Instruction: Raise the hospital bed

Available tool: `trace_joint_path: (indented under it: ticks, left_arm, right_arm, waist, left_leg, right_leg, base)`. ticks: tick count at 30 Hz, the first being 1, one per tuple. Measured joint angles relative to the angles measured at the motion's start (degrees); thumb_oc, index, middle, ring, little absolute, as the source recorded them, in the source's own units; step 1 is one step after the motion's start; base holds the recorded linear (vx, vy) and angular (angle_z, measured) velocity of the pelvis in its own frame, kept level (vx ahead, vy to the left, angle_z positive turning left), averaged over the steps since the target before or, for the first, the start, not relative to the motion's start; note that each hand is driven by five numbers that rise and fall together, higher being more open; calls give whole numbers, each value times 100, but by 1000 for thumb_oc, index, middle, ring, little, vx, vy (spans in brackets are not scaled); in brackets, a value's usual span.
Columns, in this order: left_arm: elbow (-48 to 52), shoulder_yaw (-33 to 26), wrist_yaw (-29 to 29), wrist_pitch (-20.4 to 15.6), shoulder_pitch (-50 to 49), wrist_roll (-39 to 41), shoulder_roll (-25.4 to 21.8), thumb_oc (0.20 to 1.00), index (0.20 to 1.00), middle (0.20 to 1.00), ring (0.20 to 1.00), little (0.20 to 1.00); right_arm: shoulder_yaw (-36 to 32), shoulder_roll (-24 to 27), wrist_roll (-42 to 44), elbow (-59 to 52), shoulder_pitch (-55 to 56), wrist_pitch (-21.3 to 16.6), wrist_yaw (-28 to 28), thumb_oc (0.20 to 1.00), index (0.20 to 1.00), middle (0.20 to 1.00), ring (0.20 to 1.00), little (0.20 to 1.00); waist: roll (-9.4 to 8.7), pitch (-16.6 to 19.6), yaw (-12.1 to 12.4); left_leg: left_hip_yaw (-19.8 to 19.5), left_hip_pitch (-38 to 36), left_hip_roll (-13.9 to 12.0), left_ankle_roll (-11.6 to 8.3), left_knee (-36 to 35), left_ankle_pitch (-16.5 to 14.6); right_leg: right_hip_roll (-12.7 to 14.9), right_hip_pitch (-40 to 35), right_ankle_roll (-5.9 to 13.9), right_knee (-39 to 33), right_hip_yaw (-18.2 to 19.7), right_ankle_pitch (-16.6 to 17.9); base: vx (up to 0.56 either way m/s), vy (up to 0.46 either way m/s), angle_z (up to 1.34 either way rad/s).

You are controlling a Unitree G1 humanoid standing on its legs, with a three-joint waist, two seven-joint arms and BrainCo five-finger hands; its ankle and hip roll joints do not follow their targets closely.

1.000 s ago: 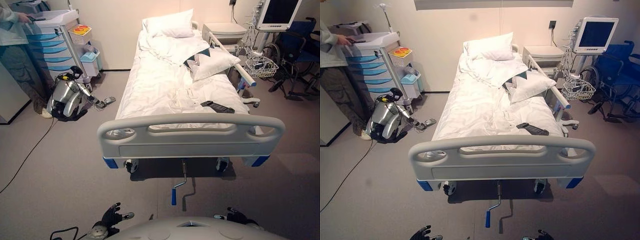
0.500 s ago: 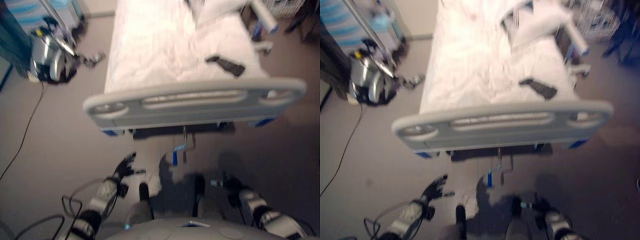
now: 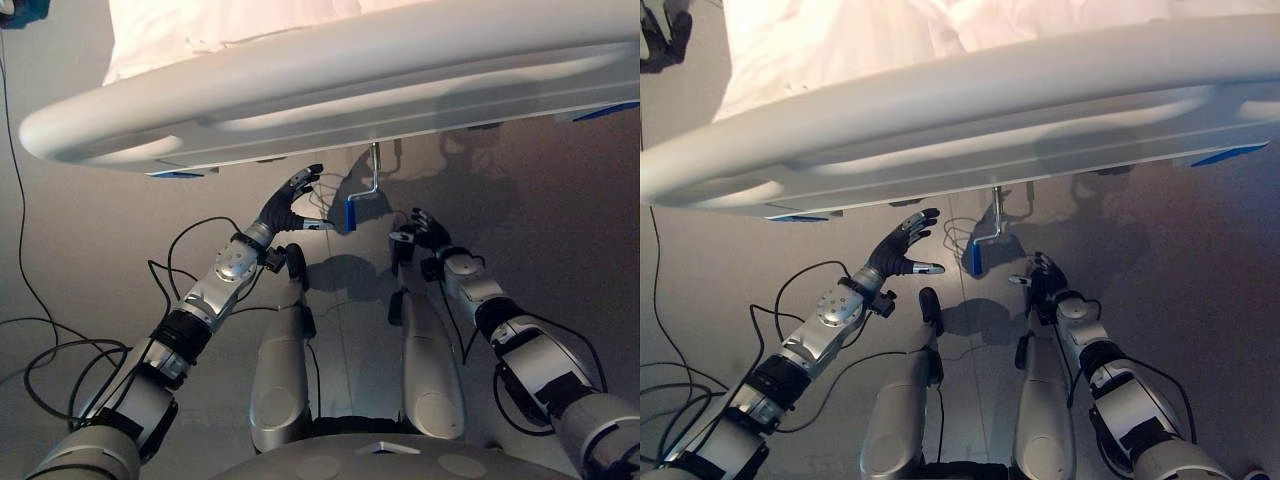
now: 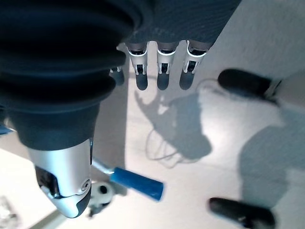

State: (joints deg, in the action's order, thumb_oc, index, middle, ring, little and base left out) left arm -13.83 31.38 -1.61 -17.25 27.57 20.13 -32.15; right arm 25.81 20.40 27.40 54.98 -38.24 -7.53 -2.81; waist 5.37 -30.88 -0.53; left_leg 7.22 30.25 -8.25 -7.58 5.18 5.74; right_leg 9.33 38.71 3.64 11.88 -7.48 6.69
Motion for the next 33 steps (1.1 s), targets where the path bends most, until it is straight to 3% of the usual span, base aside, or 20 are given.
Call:
trace_joint_path:
  ticks: [10,27,33]
  left_arm:
    - [903,93,208,-57,217,204,-699,1000,1000,1000,1000,1000]
    - [1787,46,283,-121,294,374,-1190,1000,1000,1000,1000,1000]
    - [1876,-100,285,-129,327,375,-1234,1000,1000,1000,1000,1000]
  right_arm:
    - [583,116,767,-377,-832,-64,-8,1000,1000,1000,1000,1000]
    - [1020,-92,1045,-143,-1513,30,58,1000,1000,1000,1000,1000]
    - [1012,-210,1063,217,-1534,71,142,1000,1000,1000,1000,1000]
  waist:
    - [-50,-11,-15]
    - [-89,5,201]
    - [-89,5,451]
  left_leg:
    - [-255,1410,-33,-62,408,50]
    - [-586,1727,3,-95,581,54]
    - [-654,1750,20,-94,651,45]
  right_leg:
    - [8,1338,-108,459,-29,-45]
    - [88,1405,-93,600,-253,-169]
    - [123,1369,-91,624,-268,-170]
  base:
    - [-8,1,5]
    - [25,17,7]
    - [-15,15,2]
